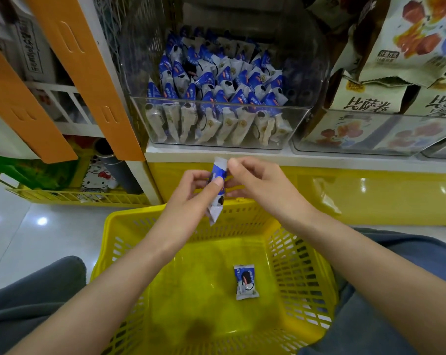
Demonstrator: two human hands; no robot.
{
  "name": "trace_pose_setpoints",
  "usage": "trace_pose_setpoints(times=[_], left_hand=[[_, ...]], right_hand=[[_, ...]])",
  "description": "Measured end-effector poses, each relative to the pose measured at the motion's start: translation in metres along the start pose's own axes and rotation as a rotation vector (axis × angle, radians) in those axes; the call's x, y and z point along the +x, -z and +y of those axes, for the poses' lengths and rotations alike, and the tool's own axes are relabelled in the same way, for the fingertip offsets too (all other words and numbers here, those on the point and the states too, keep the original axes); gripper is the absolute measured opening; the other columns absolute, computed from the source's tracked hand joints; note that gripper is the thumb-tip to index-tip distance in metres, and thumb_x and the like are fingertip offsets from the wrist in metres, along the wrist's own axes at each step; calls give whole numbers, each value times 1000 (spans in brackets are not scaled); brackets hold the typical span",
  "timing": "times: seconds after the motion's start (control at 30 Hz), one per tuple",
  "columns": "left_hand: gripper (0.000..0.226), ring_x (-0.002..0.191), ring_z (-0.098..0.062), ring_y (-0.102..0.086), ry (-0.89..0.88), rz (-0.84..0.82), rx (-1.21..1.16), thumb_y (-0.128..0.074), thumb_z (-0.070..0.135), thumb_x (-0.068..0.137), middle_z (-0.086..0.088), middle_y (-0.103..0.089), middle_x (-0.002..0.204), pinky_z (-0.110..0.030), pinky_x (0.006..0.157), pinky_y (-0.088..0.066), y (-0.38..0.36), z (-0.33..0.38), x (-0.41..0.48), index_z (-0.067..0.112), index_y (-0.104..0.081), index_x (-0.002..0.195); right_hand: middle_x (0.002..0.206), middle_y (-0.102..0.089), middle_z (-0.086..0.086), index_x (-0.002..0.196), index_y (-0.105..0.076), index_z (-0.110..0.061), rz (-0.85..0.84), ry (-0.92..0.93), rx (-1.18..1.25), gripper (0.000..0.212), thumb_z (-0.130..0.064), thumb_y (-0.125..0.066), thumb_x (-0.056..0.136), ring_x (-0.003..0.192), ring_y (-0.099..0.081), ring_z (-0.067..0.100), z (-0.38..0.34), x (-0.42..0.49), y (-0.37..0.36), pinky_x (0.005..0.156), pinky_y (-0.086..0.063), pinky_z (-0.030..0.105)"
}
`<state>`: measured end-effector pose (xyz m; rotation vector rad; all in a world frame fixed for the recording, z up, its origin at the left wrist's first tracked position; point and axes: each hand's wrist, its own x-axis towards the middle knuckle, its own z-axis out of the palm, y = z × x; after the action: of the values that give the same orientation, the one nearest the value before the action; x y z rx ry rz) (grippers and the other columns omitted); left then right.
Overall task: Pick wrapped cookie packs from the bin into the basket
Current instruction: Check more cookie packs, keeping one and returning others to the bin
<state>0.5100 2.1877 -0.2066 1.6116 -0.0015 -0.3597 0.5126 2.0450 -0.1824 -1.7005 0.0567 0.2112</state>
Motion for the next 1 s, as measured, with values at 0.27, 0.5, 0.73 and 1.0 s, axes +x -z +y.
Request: trace_pose_setpoints(times=[0.27,0.5,0.73,1.0], left_hand=[[49,108,-18,-62,114,-101,-210,-53,51,75,3,-66,116,-47,91,-49,-5,-3,-4,29,-53,118],[25,109,-24,-61,88,-29,-151,-43,28,96,-5,-63,118,-52,97,-45,-8,-2,-3,26,-51,119],[18,84,-16,-67,46,53,-219,-41,27,96,-1,-70,96,-41,82,-54,-6,-4,0,26,-59,100],[16,74,-5,-63,-65,196,-64,-48,24,94,3,-64,89,-10,58,-48,3,-2,3,16,-49,108]], right_hand=[[103,-65,-8,104,-66,-25,25,163,-372,25,-24,-71,79,90,-62,5,7,-6,-2,75,-54,23],[108,-64,-3,109,-65,-17,66,154,-371,32,-20,-73,78,91,-62,2,8,-7,-6,77,-53,13],[117,-63,3,122,-56,-10,-11,-51,-160,41,-14,-67,83,96,-63,10,8,-5,-1,82,-51,18],[95,-66,2,102,-64,-13,-69,-140,-1,23,-19,-70,80,75,-61,2,8,-8,2,60,-47,10]])
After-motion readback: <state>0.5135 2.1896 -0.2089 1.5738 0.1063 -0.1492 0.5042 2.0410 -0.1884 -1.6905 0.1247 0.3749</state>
